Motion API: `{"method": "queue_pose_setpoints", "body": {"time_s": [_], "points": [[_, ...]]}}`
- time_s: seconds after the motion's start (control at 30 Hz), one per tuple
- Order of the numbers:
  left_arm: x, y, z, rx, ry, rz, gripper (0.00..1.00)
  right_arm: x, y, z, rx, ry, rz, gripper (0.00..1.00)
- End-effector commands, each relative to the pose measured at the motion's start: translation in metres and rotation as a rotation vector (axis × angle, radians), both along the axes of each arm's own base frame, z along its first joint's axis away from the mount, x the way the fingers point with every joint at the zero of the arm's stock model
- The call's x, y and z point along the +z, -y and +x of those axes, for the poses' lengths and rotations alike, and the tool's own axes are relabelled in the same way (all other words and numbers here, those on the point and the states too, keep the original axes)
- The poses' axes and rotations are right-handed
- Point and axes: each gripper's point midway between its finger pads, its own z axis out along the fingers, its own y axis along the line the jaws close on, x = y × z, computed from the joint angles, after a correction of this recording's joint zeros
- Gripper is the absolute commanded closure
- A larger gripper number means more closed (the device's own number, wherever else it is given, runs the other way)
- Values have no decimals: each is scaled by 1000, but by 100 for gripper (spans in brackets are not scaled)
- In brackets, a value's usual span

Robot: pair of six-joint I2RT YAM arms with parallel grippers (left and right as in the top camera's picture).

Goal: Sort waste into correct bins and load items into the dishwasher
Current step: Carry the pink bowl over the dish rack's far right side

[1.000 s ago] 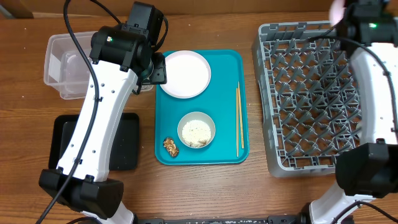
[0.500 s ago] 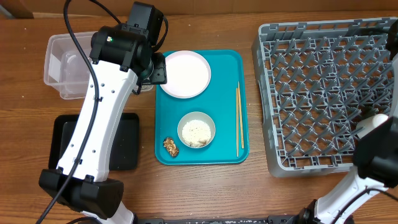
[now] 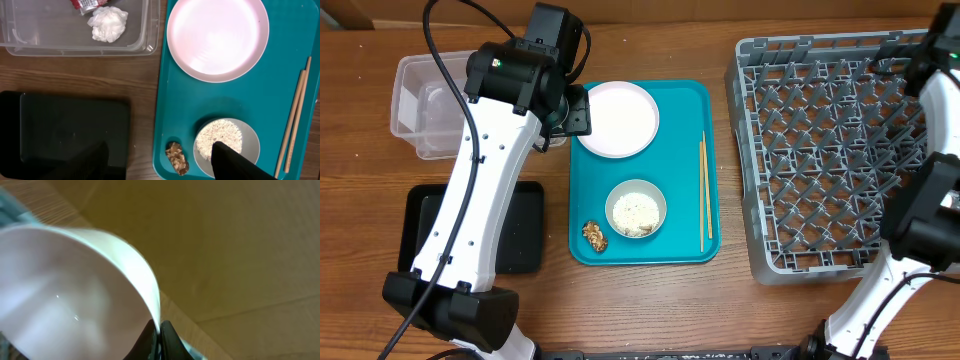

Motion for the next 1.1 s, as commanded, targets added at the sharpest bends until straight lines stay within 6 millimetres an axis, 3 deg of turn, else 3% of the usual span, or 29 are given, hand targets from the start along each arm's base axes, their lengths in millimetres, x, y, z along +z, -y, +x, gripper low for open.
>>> {"method": "queue_pose_setpoints", "body": {"time_s": [0.0, 0.1, 0.4, 0.5, 0.57, 0.6, 0.63, 0.67, 0.9, 1.07], "points": [[10, 1, -1, 6, 30, -17, 32, -20, -25, 14, 33, 26, 66, 96], [10, 1, -1, 6, 29, -16, 32, -33, -41, 17, 74, -6, 132, 96], [9, 1, -2, 6, 23, -14, 32, -60, -70, -5, 42, -58, 288, 96], [9, 1, -2, 6, 23, -14, 32, -62, -77, -9, 46, -56, 341, 84], [9, 1, -2, 6, 23, -14, 32, -56, -80, -9, 57, -37, 362, 73], [9, 1, -2, 6, 23, -14, 32, -48, -82, -9, 65, -18, 368, 57], [9, 1, -2, 6, 23, -14, 32, -41, -83, -9, 71, 0, 368, 47], [9, 1, -2, 6, 23, -14, 32, -33, -84, -9, 77, 18, 369, 43], [9, 1, -2, 6, 23, -14, 32, 22, -105, -11, 169, 162, 454, 32], [9, 1, -2, 6, 24, -15, 32, 35, -141, -13, 276, 220, 644, 30]]}}
